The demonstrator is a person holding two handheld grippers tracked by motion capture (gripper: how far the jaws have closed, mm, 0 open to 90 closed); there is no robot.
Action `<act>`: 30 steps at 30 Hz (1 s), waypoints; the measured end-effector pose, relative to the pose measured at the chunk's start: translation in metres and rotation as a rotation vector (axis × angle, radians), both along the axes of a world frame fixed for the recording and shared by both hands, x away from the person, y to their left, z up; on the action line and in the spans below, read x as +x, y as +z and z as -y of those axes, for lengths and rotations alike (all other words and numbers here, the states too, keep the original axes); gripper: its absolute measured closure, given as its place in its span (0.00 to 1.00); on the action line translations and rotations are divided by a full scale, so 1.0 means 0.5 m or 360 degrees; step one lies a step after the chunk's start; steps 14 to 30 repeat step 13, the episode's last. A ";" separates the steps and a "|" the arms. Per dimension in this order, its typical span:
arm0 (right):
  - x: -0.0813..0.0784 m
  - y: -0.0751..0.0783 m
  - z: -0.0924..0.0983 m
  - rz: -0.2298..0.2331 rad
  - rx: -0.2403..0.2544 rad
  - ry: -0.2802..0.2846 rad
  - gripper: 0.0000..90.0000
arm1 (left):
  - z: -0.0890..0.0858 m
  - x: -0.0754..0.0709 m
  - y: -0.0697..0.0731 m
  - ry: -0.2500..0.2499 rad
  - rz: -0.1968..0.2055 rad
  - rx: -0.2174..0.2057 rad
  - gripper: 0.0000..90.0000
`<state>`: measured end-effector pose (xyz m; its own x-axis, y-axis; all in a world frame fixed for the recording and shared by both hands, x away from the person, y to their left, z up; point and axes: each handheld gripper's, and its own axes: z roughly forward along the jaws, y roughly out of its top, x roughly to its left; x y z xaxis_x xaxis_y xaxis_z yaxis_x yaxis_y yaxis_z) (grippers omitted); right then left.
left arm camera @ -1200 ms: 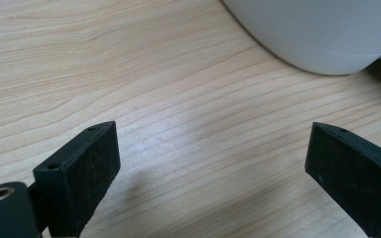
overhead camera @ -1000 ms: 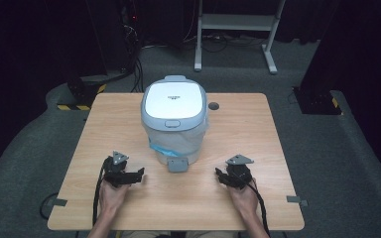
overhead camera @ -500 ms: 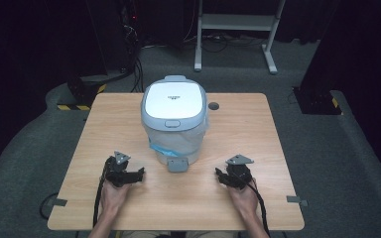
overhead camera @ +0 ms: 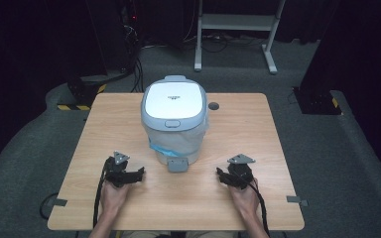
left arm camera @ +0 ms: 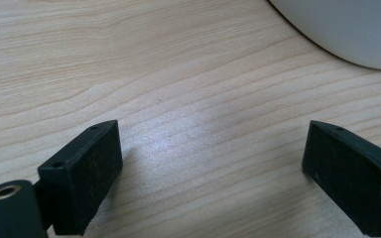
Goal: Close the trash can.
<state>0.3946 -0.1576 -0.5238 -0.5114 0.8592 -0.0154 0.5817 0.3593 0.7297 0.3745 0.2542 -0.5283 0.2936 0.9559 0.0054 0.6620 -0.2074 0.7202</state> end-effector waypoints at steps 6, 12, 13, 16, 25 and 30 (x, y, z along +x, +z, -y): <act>0.000 0.000 0.000 -0.0004 0.0002 -0.0006 0.40 | 0.000 0.000 0.000 0.0000 -0.0002 -0.0001 0.10; 0.000 0.000 0.000 -0.0005 0.0002 -0.0006 0.40 | 0.000 0.000 0.000 0.0002 -0.0002 -0.0003 0.10; 0.000 0.000 0.000 -0.0005 0.0002 -0.0006 0.40 | 0.000 0.000 0.000 0.0002 -0.0002 -0.0003 0.10; 0.000 0.000 0.000 -0.0005 0.0002 -0.0006 0.40 | 0.000 0.000 0.000 0.0002 -0.0002 -0.0003 0.10; 0.000 0.000 0.000 -0.0005 0.0002 -0.0006 0.40 | 0.000 0.000 0.000 0.0002 -0.0002 -0.0003 0.10; 0.000 0.000 0.000 -0.0005 0.0002 -0.0006 0.40 | 0.000 0.000 0.000 0.0002 -0.0002 -0.0003 0.10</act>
